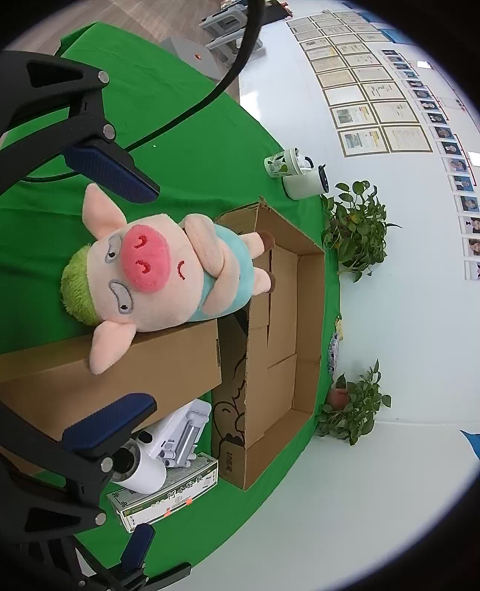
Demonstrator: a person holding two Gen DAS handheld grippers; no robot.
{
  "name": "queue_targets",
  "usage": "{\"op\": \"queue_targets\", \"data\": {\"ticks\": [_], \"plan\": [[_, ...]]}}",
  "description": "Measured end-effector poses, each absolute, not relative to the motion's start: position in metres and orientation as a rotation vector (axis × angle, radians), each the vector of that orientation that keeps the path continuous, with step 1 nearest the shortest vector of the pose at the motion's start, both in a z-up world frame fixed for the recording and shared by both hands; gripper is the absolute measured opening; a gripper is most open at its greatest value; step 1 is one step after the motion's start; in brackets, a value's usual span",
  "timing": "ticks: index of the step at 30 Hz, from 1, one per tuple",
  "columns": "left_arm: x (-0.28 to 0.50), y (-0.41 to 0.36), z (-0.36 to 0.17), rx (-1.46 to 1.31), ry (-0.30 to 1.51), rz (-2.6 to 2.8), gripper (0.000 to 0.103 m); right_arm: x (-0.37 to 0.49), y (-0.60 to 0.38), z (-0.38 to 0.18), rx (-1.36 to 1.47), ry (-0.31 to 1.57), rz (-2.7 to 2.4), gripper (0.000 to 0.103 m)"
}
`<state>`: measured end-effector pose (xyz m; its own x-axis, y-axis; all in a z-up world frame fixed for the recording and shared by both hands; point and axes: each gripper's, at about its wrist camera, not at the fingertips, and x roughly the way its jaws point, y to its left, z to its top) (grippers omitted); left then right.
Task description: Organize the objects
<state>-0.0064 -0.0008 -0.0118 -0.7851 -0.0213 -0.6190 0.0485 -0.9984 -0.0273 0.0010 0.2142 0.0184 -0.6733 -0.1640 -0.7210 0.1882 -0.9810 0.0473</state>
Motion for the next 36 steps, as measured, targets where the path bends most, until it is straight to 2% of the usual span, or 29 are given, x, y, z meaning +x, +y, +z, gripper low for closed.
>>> {"op": "queue_targets", "data": {"ticks": [30, 36], "plan": [[-0.012, -0.040, -0.017, 1.053, 0.212, -2.958, 0.102, -0.009, 0.187, 0.025, 1.121, 0.159, -2.713, 0.102], [-0.010, -0.046, -0.018, 1.066, 0.229, -2.969, 0.102, -0.013, 0.191, 0.034, 1.107, 0.134, -2.714, 0.102]]}}
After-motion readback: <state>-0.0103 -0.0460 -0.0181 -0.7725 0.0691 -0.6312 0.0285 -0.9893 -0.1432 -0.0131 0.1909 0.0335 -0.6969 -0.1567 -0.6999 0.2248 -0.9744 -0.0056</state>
